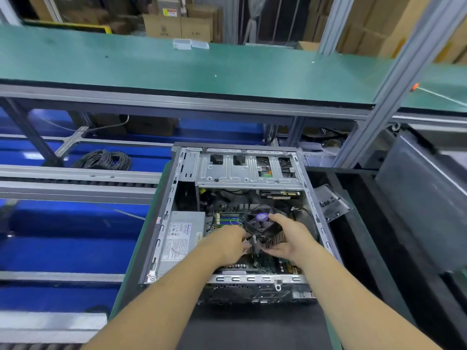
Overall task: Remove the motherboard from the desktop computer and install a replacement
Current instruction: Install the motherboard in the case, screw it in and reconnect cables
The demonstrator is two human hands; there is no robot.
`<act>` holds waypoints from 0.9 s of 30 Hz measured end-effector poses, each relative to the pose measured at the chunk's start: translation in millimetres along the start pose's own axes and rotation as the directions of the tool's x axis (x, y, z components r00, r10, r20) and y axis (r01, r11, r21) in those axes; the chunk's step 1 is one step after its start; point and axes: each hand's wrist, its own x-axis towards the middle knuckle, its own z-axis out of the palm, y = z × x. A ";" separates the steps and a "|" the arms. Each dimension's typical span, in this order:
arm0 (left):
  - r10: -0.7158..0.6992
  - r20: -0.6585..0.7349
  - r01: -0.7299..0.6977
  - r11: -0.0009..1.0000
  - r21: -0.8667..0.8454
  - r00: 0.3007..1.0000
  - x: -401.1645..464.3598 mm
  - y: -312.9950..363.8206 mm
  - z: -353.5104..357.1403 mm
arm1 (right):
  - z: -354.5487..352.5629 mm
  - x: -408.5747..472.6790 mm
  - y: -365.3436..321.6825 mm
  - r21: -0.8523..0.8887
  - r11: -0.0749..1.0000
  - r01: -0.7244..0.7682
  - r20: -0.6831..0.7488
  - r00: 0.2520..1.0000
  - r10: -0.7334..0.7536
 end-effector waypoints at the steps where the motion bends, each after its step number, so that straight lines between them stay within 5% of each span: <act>1: -0.013 -0.051 0.013 1.000 0.008 0.999 0.6 -1.1 3.9 | 0.0 0.9 0.3 -0.004 1.000 -0.009 0.004 1.000 0.009; 11: -0.028 -0.185 0.002 0.990 -0.139 0.982 1.6 -5.2 12.8 | 2.4 0.2 2.0 -0.234 0.968 0.093 -0.067 0.992 -0.111; 15: -0.027 -0.053 0.028 0.999 0.019 0.998 -0.9 -3.0 11.6 | -4.3 -2.0 -1.4 -0.252 0.926 0.281 -0.161 0.932 -0.326; 19: -0.075 0.022 0.074 0.997 0.034 0.997 1.0 0.0 10.1 | -8.2 -7.4 -2.1 -0.380 0.836 0.396 -0.065 0.890 -0.451; 21: -0.120 -0.168 0.115 0.993 -0.040 0.978 -1.8 5.0 6.5 | -5.7 -12.8 -5.5 -0.435 0.763 0.478 -0.008 0.845 -0.535; 24: -0.172 -0.584 0.044 0.973 -0.227 0.793 -5.2 9.8 -0.4 | -1.8 -23.2 -15.0 -0.352 0.741 0.572 0.020 0.796 -0.605; 26: -0.130 -0.705 -0.104 0.955 -0.279 0.697 -6.6 19.1 -8.8 | -5.6 -30.3 -25.8 -0.266 0.749 0.607 -0.015 0.774 -0.633; 27: -0.103 -0.699 -0.156 0.942 -0.298 0.708 -4.0 26.9 -13.8 | -10.1 -33.2 -31.5 -0.241 0.746 0.621 -0.028 0.764 -0.645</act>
